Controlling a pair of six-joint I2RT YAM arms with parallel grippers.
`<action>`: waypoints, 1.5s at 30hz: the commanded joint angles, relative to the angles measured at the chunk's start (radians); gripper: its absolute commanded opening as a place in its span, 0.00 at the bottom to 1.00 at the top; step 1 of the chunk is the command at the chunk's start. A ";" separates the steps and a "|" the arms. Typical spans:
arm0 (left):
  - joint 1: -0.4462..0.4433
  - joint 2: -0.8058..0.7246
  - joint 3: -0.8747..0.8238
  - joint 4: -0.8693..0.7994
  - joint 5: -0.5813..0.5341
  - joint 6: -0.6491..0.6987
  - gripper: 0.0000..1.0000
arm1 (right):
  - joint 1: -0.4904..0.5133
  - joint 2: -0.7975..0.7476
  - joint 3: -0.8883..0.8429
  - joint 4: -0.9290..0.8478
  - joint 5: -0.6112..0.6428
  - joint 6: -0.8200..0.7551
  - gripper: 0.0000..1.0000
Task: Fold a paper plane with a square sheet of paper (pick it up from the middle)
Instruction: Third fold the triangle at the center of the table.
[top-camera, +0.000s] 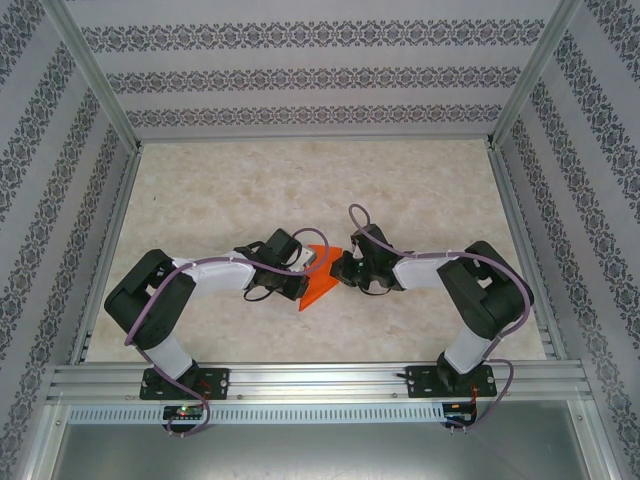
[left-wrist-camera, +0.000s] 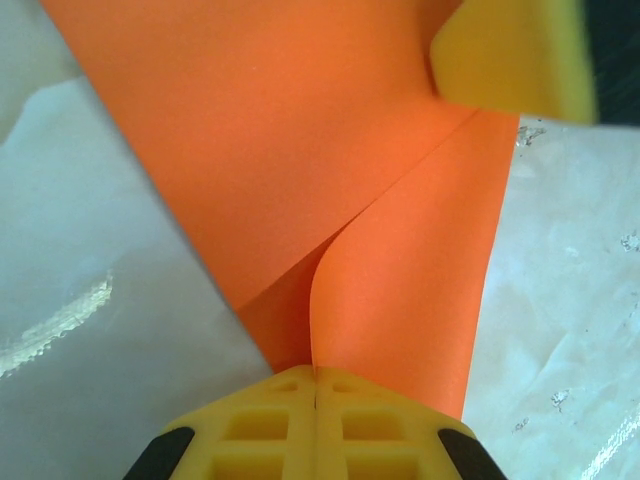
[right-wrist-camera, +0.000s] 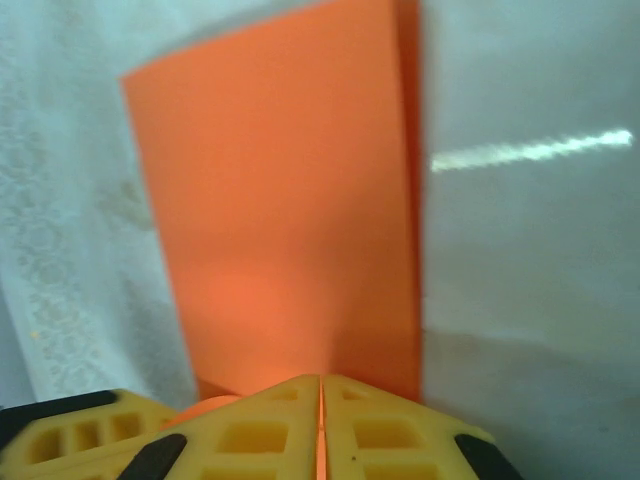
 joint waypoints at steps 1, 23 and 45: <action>0.006 0.023 0.003 -0.053 0.000 0.021 0.06 | -0.001 0.024 -0.026 0.013 0.021 -0.010 0.11; 0.007 0.028 0.013 -0.056 0.007 0.027 0.05 | 0.111 -0.011 0.059 0.061 -0.044 0.056 0.11; 0.006 0.007 0.042 -0.076 -0.022 0.011 0.13 | 0.124 0.092 0.091 -0.175 0.088 -0.017 0.09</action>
